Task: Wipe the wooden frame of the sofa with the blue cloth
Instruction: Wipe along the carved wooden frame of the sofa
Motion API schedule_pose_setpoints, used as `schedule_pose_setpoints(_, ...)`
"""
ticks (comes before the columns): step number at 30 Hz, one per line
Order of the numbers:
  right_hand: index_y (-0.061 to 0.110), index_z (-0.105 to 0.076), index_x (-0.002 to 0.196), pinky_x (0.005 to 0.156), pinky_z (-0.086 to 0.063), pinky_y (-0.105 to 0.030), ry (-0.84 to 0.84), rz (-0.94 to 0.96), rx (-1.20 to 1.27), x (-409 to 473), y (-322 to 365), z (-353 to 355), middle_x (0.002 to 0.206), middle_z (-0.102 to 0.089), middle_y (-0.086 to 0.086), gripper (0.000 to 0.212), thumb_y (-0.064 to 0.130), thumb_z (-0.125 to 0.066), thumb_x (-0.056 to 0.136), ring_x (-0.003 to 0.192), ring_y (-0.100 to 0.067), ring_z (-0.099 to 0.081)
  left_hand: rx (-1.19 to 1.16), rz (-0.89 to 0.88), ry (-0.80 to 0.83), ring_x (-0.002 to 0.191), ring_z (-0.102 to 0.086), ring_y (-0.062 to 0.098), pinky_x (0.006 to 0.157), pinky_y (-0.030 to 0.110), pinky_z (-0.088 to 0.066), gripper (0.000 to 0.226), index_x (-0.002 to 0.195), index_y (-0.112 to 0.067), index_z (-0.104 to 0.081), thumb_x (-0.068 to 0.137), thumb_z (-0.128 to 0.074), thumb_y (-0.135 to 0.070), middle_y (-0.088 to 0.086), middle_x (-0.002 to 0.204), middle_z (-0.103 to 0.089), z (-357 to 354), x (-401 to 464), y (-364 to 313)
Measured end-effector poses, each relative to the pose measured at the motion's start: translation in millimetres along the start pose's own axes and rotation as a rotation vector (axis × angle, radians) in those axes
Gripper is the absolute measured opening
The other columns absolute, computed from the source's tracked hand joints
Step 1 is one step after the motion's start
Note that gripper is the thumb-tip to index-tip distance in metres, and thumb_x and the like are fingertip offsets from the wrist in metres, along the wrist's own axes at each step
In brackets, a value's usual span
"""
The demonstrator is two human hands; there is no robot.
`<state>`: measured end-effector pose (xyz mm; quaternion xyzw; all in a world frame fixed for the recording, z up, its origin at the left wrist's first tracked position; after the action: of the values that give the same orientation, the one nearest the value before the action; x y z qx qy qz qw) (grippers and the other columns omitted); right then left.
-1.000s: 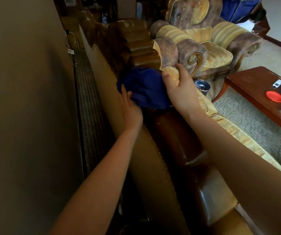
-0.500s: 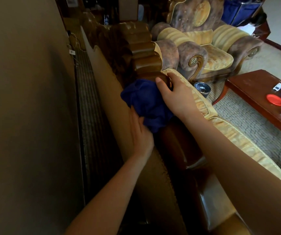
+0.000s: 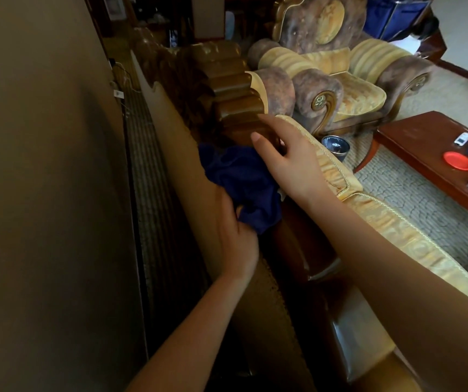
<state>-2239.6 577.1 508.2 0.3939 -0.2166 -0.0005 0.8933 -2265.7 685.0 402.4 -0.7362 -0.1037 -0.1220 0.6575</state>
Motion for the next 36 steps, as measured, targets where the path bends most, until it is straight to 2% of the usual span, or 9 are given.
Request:
schedule_pose_setpoints(3, 0.016, -0.058, 0.127, 0.11, -0.033, -0.038, 0.006, 0.253, -0.037, -9, 11, -3, 0.138, -0.05, -0.005, 0.038, 0.028, -0.047, 0.093, 0.131, -0.016, -0.042, 0.224, -0.234, 0.07, 0.14, -0.03, 0.028, 0.112, 0.054, -0.027, 0.053, 0.146, -0.011, -0.029, 0.094, -0.04, -0.011, 0.014, 0.151, -0.033, 3, 27, -19)
schedule_pose_setpoints(5, 0.013, -0.056, 0.129, 0.109, -0.035, -0.036, -0.033, 0.213, 0.042, -12, 12, -1, 0.134, -0.054, -0.005, 0.036, 0.021, -0.046, 0.095, 0.126, -0.014, -0.047, 0.388, -0.4, 0.103, 0.139, -0.031, 0.032, 0.111, 0.054, -0.029, 0.054, 0.144, -0.006, -0.029, 0.091, -0.039, -0.011, 0.02, 0.148, -0.033, -3, 51, -39)
schedule_pose_setpoints(10, 0.014, -0.039, 0.142, 0.111, -0.033, -0.031, -0.188, -0.015, 0.154, -14, -2, 17, 0.138, -0.046, 0.006, 0.05, 0.017, -0.05, 0.094, 0.127, -0.004, -0.041, 0.088, -0.228, 0.183, 0.133, -0.039, 0.014, 0.113, 0.042, -0.032, 0.046, 0.122, -0.004, -0.043, 0.078, -0.043, 0.008, 0.005, 0.131, -0.046, -19, 83, -81)
schedule_pose_setpoints(13, 0.017, -0.033, 0.145, 0.115, -0.022, -0.03, -0.099, -0.064, 0.016, -9, -1, 9, 0.15, -0.034, -0.006, 0.059, 0.032, -0.054, 0.092, 0.138, -0.016, -0.031, -0.112, -0.12, 0.279, 0.122, -0.052, 0.013, 0.109, 0.038, -0.039, 0.031, 0.11, -0.01, -0.053, 0.084, -0.042, 0.001, 0.001, 0.12, -0.058, -15, 110, -99)
schedule_pose_setpoints(17, 0.016, -0.027, 0.147, 0.114, -0.025, -0.041, 0.054, -0.216, -0.351, 3, 5, -11, 0.152, -0.026, -0.013, 0.081, 0.064, -0.047, 0.085, 0.138, -0.029, -0.027, 0.338, -0.371, 0.102, 0.103, -0.057, 0.008, 0.097, 0.029, -0.046, 0.026, 0.104, -0.014, -0.057, 0.086, -0.04, -0.007, 0.002, 0.109, -0.06, 8, 168, -122)
schedule_pose_setpoints(22, 0.006, -0.043, 0.126, 0.095, -0.041, -0.043, 0.035, -0.276, -0.468, 48, 16, -27, 0.124, -0.049, -0.016, 0.06, 0.051, -0.054, 0.087, 0.118, -0.034, -0.046, 0.892, -0.631, 0.123, 0.105, -0.054, 0.019, 0.105, 0.041, -0.033, 0.033, 0.103, -0.012, -0.065, 0.09, -0.038, -0.026, 0.007, 0.109, -0.063, 13, 250, -129)
schedule_pose_setpoints(25, 0.005, -0.044, 0.116, 0.08, -0.041, -0.038, 0.025, -0.478, -0.334, 82, 7, -22, 0.117, -0.054, -0.018, 0.045, 0.035, -0.059, 0.087, 0.11, -0.037, -0.051, 1.069, -0.742, 0.262, 0.109, -0.054, 0.024, 0.11, 0.043, -0.021, 0.034, 0.101, -0.015, -0.066, 0.093, -0.037, -0.031, 0.005, 0.109, -0.064, -12, 281, -128)
schedule_pose_setpoints(30, 0.006, -0.038, 0.13, 0.076, -0.03, -0.026, 0.114, -0.785, -0.126, 98, -12, -7, 0.127, -0.051, -0.012, 0.052, 0.032, -0.057, 0.089, 0.105, -0.024, -0.049, 1.164, -0.845, 0.63, 0.097, -0.056, 0.032, 0.106, 0.045, -0.025, 0.041, 0.091, -0.014, -0.071, 0.093, -0.039, -0.039, 0.009, 0.094, -0.068, -57, 307, -114)
schedule_pose_setpoints(36, 0.01, -0.044, 0.114, 0.072, -0.035, -0.031, -0.084, -0.752, -0.511, 79, 19, -27, 0.114, -0.057, -0.012, 0.046, 0.045, -0.054, 0.087, 0.104, -0.032, -0.055, 1.142, -0.833, 0.938, 0.07, -0.049, 0.022, 0.071, 0.031, -0.031, 0.047, 0.067, -0.013, -0.067, 0.095, -0.042, -0.041, 0.002, 0.065, -0.055, -76, 311, -93)
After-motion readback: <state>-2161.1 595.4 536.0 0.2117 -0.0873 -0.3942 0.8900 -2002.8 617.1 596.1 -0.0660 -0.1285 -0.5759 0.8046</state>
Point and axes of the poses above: each hand's wrist, its own x-axis towards the middle knuckle, its own z-axis out of the back of the hand, y = z × x, the point moved 4 cm from there along x, towards the middle knuckle
